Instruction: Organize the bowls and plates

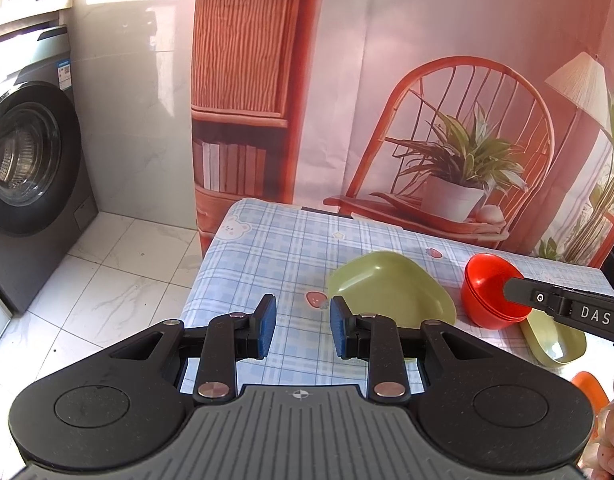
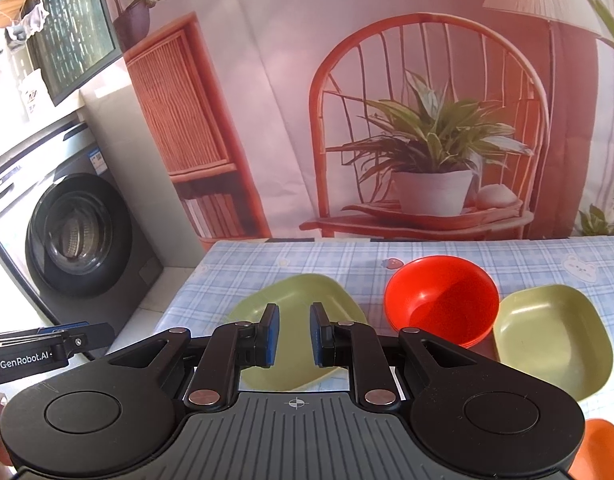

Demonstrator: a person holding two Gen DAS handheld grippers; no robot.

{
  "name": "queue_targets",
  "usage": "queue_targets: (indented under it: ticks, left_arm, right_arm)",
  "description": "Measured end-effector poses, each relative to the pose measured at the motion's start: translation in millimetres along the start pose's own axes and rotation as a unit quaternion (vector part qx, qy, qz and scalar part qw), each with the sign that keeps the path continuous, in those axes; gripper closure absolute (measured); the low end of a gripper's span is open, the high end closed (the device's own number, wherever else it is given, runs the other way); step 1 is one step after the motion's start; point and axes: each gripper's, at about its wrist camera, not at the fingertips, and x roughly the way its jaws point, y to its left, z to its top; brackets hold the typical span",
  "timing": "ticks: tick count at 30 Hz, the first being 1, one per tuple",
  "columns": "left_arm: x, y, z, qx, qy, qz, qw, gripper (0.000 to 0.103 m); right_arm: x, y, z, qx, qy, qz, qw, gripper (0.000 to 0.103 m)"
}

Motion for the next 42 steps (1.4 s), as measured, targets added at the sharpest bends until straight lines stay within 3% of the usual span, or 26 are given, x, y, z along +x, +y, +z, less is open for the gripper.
queue_targets:
  ticks: [4, 9, 18, 26, 40, 42]
  left_arm:
    - [9.7, 7.5, 3.7, -0.01, 0.005, -0.01, 0.9999, 0.072]
    - [28.7, 4.3, 6.2, -0.013, 0.01, -0.028, 0.9995, 0.064]
    - [99.3, -21.2, 8.6, 0.001, 0.045, -0.053, 0.9976, 0.063]
    - [145.4, -21.7, 6.0, -0.01, 0.071, -0.037, 0.9967, 0.064]
    - [176.8, -20.4, -4.2, -0.026, 0.091, -0.046, 0.9945, 0.064]
    - [175.7, -21.4, -6.5, -0.023, 0.087, -0.04, 0.9951, 0.072]
  right_arm:
    - [4.9, -3.9, -5.6, 0.001, 0.008, -0.003, 1.0, 0.087]
    - [16.4, -5.3, -11.9, -0.001, 0.021, -0.002, 1.0, 0.087]
    - [49.6, -17.6, -28.3, 0.015, 0.058, -0.025, 0.998, 0.087]
    - [85.5, -33.1, -24.6, 0.026, 0.07, -0.048, 0.996, 0.086]
    - [130.8, -47.7, -26.1, 0.037, 0.096, -0.058, 0.993, 0.089]
    - [132.4, -47.5, -27.2, 0.035, 0.095, -0.055, 0.993, 0.089]
